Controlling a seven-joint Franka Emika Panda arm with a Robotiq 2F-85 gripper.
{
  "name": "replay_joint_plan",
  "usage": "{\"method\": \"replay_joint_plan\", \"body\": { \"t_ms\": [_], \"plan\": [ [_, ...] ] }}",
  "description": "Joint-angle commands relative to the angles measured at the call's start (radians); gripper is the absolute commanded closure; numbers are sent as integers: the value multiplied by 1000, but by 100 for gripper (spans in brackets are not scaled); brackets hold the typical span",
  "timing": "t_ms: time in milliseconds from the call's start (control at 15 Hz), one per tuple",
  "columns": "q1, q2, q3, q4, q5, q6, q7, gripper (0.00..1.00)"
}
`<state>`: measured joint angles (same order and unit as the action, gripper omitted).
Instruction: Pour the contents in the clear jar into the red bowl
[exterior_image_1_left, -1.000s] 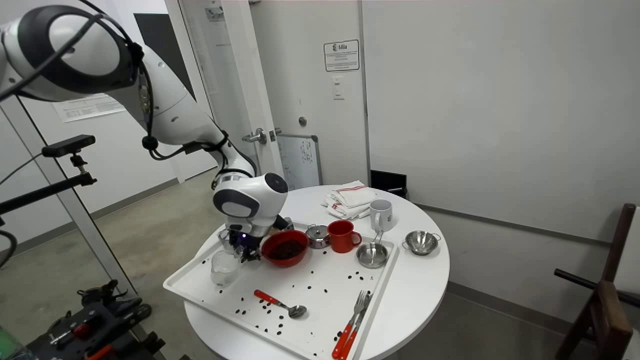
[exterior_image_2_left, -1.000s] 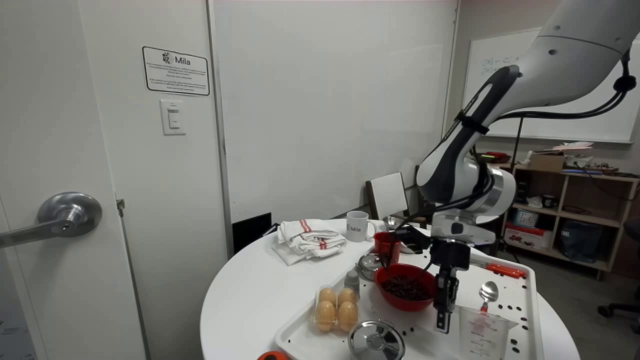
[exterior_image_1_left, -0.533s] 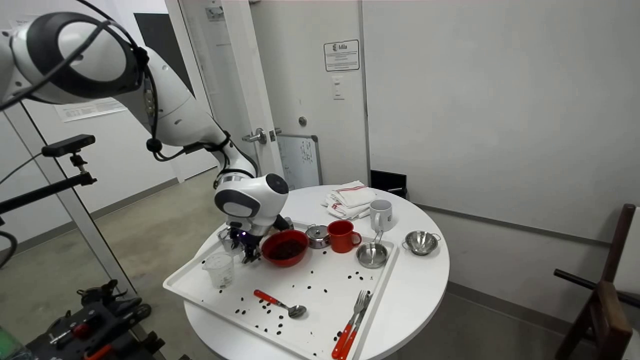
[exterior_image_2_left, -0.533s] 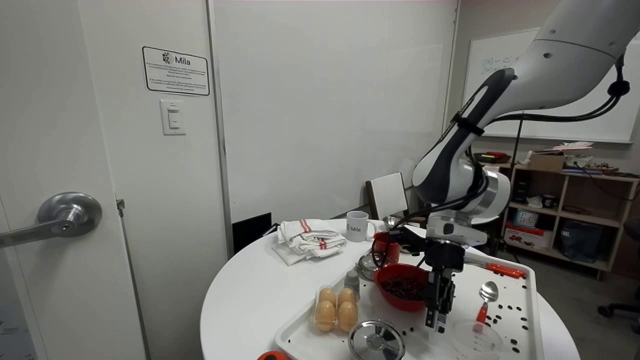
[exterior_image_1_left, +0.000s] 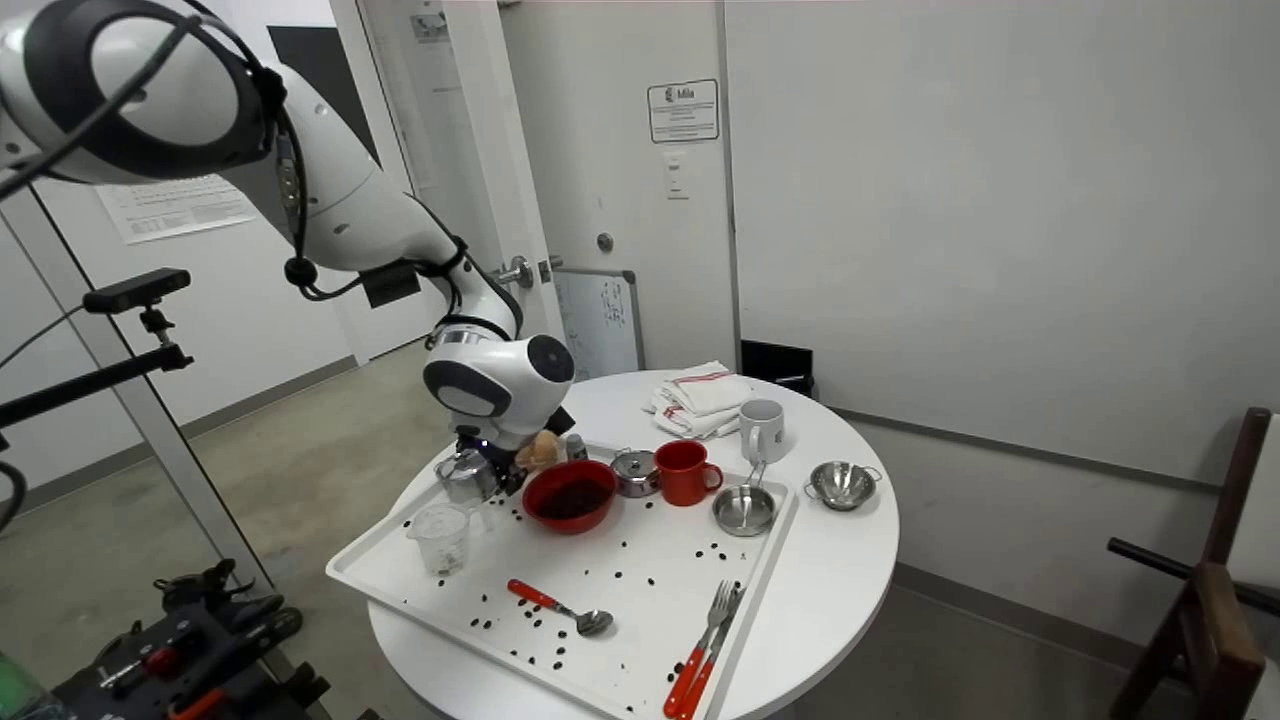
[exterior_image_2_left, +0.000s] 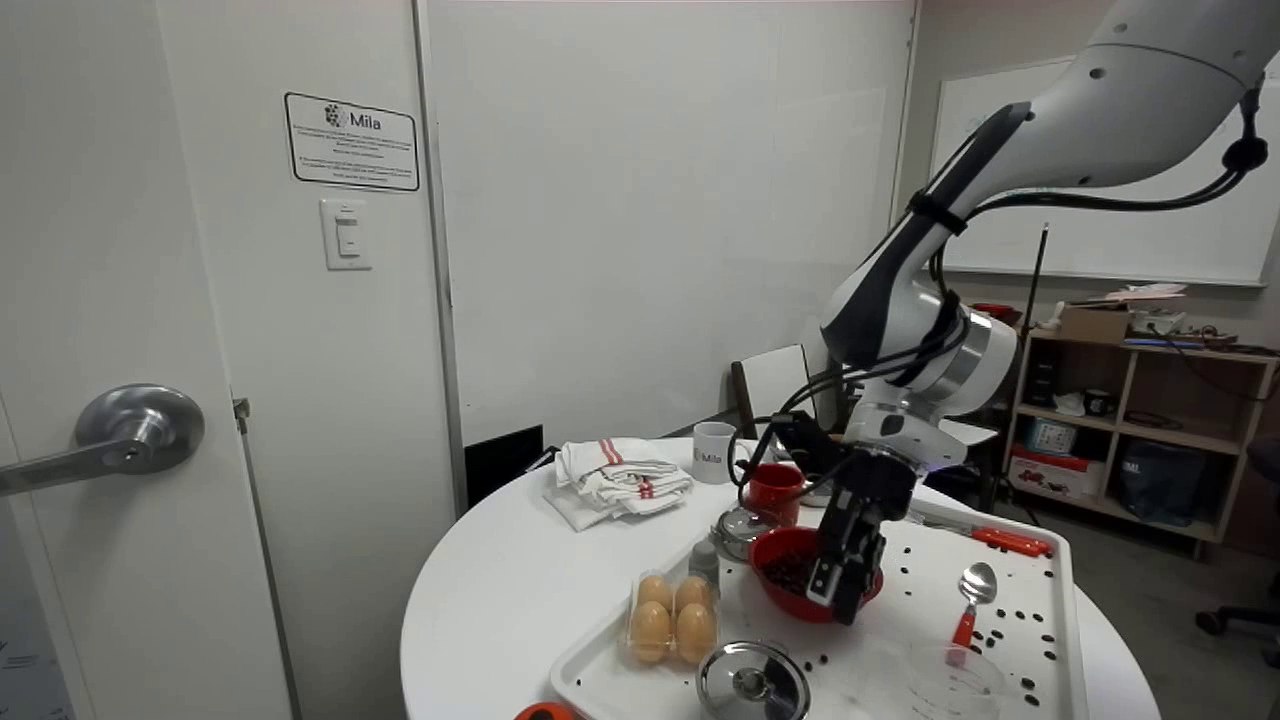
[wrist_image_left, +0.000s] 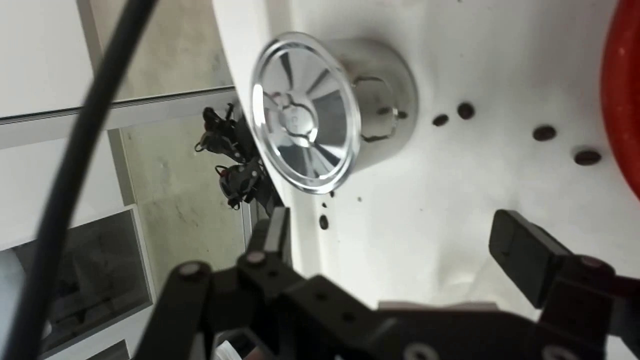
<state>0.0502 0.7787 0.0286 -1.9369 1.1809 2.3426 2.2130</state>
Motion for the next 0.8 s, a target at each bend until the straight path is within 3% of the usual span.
{"method": "replay_joint_plan", "body": {
  "t_ms": [0, 200, 333, 733],
  "plan": [
    [-52, -153, 42, -128, 115, -56, -216, 0],
    [-56, -243, 30, -193, 142, -149, -366, 0],
    [-28, -305, 4, -242, 115, -147, -389, 0],
    [68, -517, -54, -427, 36, 145, -175, 0]
  ]
}}
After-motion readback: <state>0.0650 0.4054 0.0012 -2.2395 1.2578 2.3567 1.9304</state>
